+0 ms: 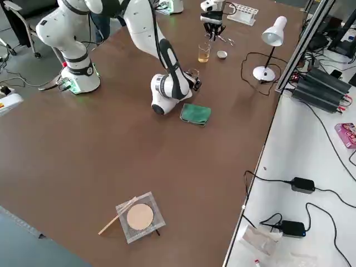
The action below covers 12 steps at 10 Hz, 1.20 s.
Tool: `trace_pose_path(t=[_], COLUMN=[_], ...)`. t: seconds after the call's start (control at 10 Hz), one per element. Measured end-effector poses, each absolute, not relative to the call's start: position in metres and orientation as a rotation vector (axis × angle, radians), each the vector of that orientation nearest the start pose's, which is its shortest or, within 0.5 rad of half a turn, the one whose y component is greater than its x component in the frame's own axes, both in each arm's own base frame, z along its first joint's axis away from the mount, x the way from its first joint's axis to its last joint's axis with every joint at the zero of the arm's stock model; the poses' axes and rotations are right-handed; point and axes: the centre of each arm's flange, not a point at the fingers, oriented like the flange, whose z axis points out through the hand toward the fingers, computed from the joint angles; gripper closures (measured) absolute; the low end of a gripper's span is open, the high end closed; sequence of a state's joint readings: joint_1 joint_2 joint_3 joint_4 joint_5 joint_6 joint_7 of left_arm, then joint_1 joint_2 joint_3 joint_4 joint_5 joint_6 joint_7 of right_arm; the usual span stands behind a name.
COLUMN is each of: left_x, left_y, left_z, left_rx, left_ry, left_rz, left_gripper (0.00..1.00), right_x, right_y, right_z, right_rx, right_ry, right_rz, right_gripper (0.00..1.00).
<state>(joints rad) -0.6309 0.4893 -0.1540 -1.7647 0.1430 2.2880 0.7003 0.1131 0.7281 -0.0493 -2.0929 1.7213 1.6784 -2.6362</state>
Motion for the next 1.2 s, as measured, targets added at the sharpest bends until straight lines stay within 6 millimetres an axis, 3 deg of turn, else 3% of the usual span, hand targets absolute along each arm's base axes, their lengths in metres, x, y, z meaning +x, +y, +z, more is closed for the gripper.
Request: trace_pose_path(t=[0.8,1.2], left_x=[0.464,0.465], left_y=[-0.467,-0.47], left_z=[0.291,0.301], left_rx=[-2.131,-2.082], left_ry=[2.166,2.156], left_rz=[0.005,0.042], left_gripper=[0.79,0.79], right_x=[0.508,0.508], right_y=[0.127,0.127], right_z=[0.083,0.083], right_rx=[-1.428,-1.428], right_ry=[-1.073,-1.072], right_rz=[-1.109,-1.109], right_gripper=[0.62,0.62])
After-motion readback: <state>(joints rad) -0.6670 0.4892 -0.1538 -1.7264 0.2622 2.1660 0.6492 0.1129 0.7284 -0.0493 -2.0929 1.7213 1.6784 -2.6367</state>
